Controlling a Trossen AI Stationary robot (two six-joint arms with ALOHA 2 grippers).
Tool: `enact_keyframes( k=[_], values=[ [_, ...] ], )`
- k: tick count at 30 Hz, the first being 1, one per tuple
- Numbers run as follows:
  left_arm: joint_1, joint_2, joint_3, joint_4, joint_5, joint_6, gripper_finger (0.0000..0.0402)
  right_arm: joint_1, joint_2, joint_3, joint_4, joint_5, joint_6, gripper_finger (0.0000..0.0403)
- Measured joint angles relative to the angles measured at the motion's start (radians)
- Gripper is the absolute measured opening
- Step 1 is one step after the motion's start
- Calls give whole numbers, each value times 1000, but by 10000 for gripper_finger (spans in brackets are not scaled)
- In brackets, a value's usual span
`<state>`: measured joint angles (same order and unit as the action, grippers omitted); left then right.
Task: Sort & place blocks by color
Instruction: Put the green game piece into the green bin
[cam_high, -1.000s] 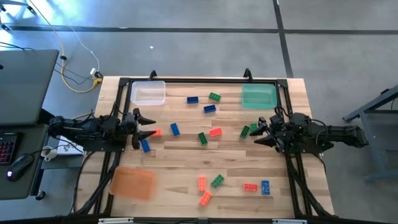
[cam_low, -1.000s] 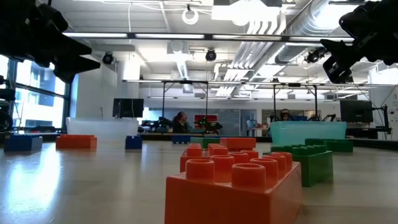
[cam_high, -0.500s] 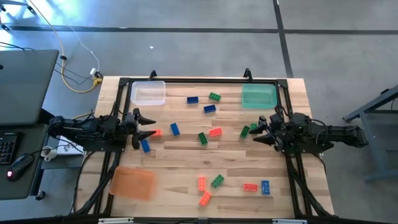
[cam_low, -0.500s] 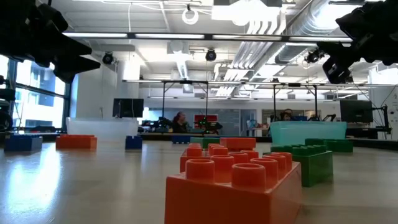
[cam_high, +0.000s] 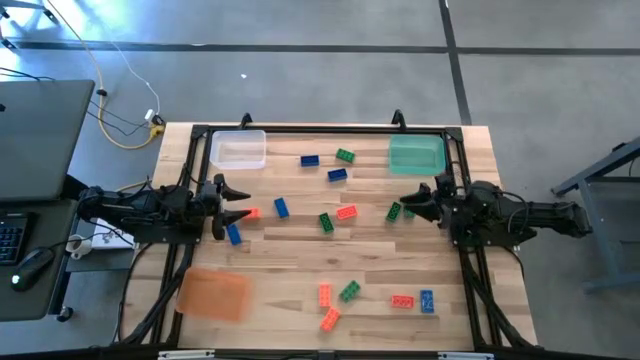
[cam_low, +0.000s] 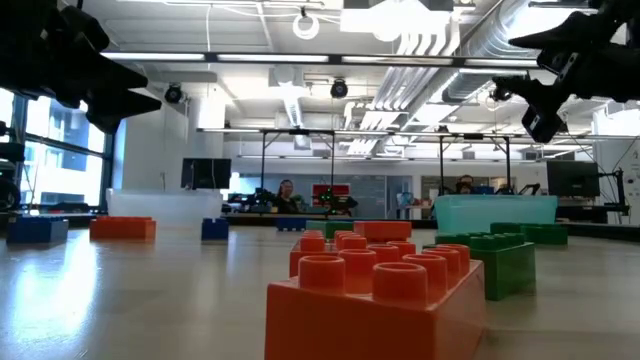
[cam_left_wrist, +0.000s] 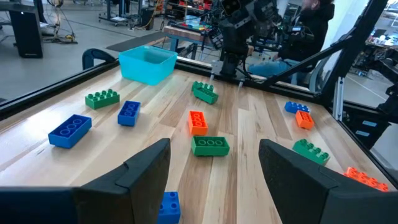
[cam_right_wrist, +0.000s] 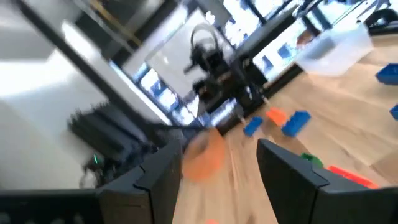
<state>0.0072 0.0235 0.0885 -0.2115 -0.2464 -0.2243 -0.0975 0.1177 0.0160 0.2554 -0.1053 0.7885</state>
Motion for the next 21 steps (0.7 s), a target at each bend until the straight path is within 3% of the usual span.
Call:
enact_keyframes(
  k=[5, 9, 15, 21],
  values=[
    [0, 0, 0, 0, 0, 0, 235, 0, 0, 0, 142, 57, 85, 197],
    [0, 0, 0, 0, 0, 0, 235, 0, 0, 42, 148, 90, 103, 197],
    [0, 0, 0, 0, 0, 0, 235, 0, 44, 212, 45, 171, 0, 197],
    [0, 0, 0, 0, 0, 0, 235, 0, 167, 463, -178, 256, -120, 197]
  ],
)
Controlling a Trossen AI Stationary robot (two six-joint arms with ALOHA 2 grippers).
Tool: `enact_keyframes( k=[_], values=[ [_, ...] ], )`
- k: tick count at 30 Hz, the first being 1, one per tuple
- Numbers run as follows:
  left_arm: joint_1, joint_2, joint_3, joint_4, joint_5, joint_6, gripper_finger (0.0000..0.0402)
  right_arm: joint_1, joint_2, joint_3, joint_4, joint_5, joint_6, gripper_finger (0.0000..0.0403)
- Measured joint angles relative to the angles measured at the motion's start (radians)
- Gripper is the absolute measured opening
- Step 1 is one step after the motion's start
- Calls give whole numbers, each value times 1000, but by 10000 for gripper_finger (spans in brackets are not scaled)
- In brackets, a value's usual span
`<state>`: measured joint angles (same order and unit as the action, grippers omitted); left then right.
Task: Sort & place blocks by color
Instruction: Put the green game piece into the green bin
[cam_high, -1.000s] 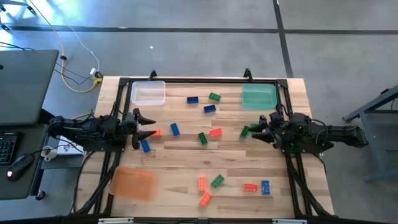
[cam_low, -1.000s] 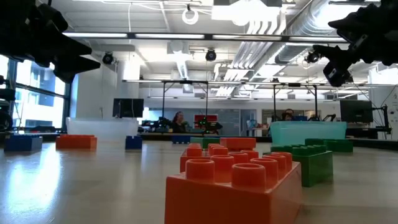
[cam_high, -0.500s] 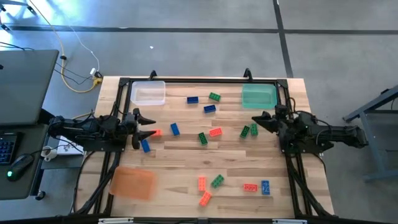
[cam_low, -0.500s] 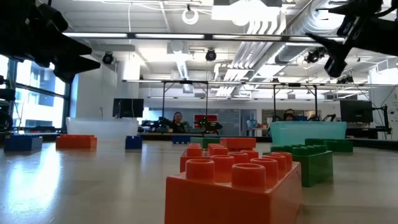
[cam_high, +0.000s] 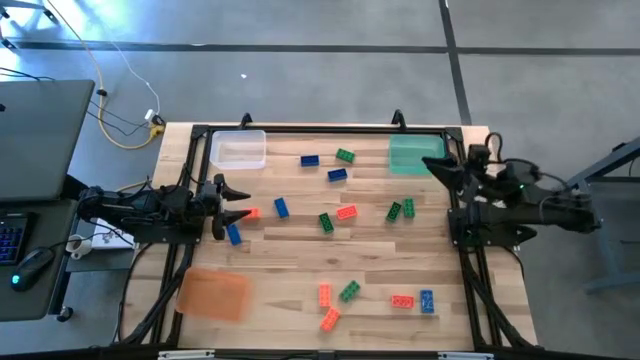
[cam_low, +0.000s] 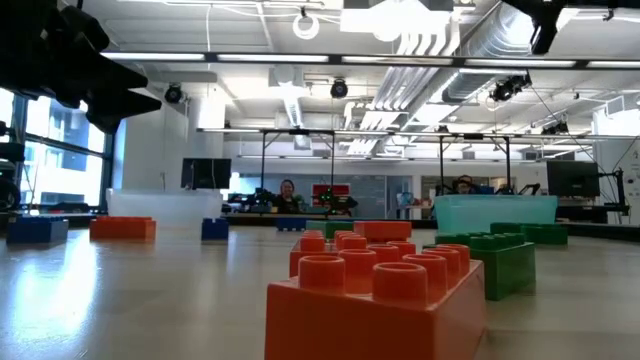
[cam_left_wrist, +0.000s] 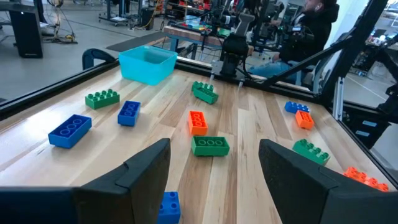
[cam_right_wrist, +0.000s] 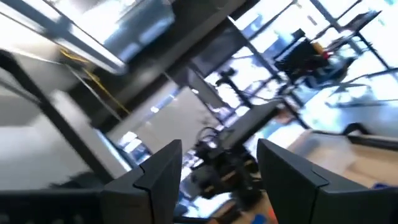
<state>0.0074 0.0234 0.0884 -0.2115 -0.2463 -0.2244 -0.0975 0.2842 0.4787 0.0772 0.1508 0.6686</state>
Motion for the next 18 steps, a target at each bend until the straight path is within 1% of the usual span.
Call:
enact_keyframes(
  k=[3, 5, 9, 12, 15, 18],
  values=[
    [0, 0, 0, 0, 0, 0, 235, 0, 78, 131, -178, 37, -19, 197],
    [0, 0, 0, 0, 0, 0, 235, 0, 134, 215, -322, 69, 8, 197],
    [0, 0, 0, 0, 0, 0, 235, 0, 248, 357, -637, 139, 147, 197],
    [0, 0, 0, 0, 0, 0, 235, 0, 331, 430, -837, 159, 265, 197],
    [0, 0, 0, 0, 0, 0, 235, 0, 409, 470, -961, 155, 375, 197],
    [0, 0, 0, 0, 0, 0, 235, 0, 481, 481, -1009, 110, 452, 197]
  ],
)
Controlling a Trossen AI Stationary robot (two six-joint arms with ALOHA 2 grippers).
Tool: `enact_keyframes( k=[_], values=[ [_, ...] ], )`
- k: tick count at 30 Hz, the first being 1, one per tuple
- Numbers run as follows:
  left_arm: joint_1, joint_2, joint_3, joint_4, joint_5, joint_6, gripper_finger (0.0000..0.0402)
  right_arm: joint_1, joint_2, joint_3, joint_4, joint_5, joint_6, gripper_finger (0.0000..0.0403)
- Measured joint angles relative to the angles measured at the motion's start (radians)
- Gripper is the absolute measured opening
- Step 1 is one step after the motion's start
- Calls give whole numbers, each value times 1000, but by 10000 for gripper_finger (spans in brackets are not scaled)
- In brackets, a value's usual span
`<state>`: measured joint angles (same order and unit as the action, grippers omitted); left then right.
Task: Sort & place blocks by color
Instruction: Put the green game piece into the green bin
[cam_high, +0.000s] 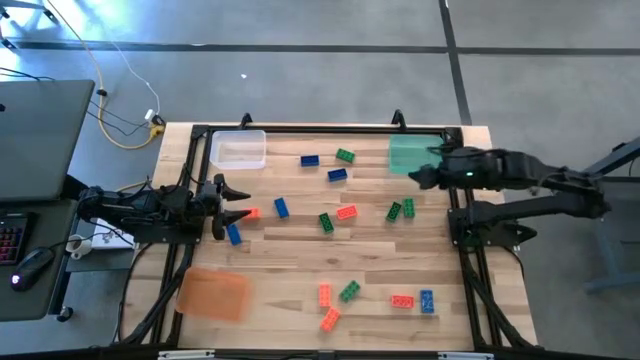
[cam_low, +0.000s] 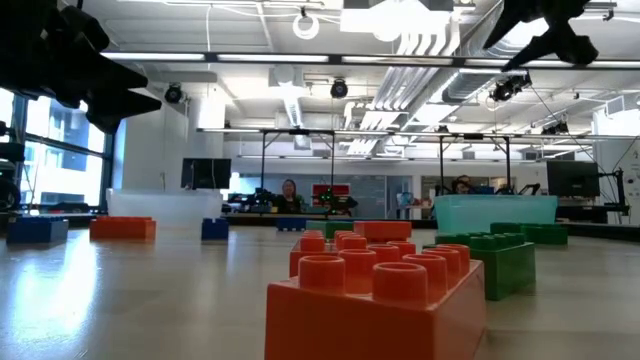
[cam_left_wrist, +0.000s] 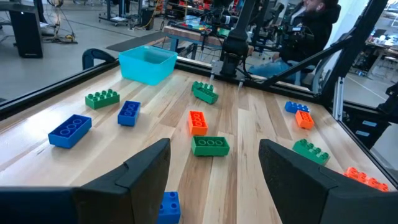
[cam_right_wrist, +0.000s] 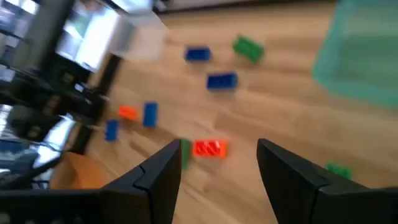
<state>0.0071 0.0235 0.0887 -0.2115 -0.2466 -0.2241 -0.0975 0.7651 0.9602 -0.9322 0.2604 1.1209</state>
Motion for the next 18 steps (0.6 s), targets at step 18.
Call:
enact_keyframes(
  k=[18],
  values=[
    [0, 0, 0, 0, 0, -8, 235, 0, 341, 1, -240, -88, 255, 197]
  ],
)
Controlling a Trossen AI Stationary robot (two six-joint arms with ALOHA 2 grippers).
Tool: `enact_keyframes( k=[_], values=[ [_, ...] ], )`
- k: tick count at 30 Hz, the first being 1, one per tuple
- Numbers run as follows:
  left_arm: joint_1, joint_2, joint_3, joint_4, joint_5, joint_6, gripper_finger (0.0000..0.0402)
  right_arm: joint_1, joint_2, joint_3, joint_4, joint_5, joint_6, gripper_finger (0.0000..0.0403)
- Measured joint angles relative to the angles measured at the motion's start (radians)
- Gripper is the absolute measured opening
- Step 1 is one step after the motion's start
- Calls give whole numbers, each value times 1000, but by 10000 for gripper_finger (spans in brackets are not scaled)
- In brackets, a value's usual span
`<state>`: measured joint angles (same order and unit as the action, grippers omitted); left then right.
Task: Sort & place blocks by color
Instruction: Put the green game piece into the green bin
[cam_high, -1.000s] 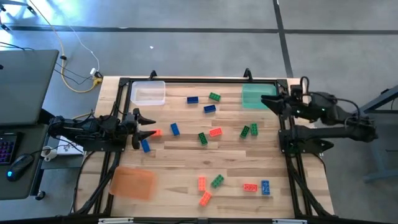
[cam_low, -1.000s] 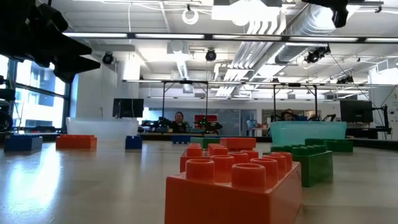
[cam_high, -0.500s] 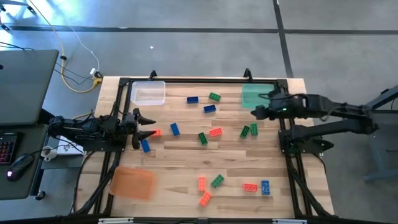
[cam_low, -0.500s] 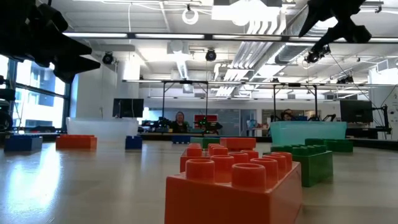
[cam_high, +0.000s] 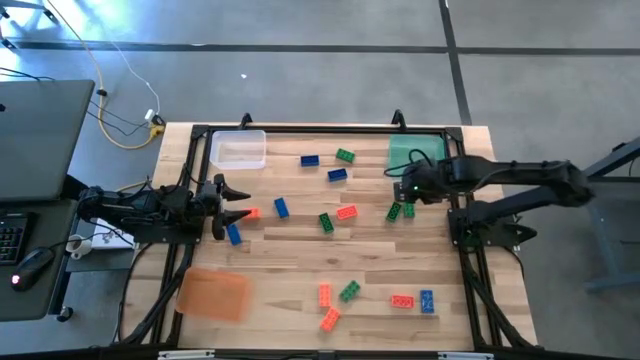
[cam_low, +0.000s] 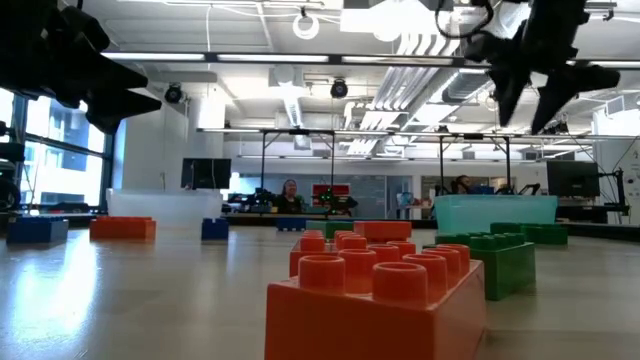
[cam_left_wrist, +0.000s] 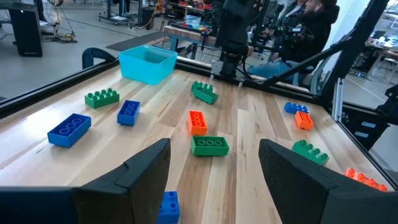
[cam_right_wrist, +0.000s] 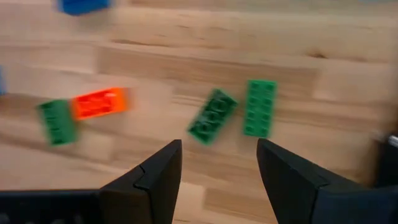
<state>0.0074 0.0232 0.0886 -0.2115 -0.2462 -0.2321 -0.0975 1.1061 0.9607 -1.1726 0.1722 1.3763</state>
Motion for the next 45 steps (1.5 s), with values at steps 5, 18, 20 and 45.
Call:
enact_keyframes(
  k=[5, 18, 20, 45],
  values=[
    [0, 0, 0, 0, 0, 0, 235, 0, 70, 0, -54, 4, 38, 197],
    [0, 0, 0, 0, 0, 0, 235, 0, 236, 0, -83, 2, -42, 197],
    [0, 0, 0, 0, 0, 0, 235, 0, 253, 0, -76, 2, -67, 197],
    [0, 0, 0, 0, 0, -1, 235, -17, 204, -192, 104, -50, -207, 197]
  ],
)
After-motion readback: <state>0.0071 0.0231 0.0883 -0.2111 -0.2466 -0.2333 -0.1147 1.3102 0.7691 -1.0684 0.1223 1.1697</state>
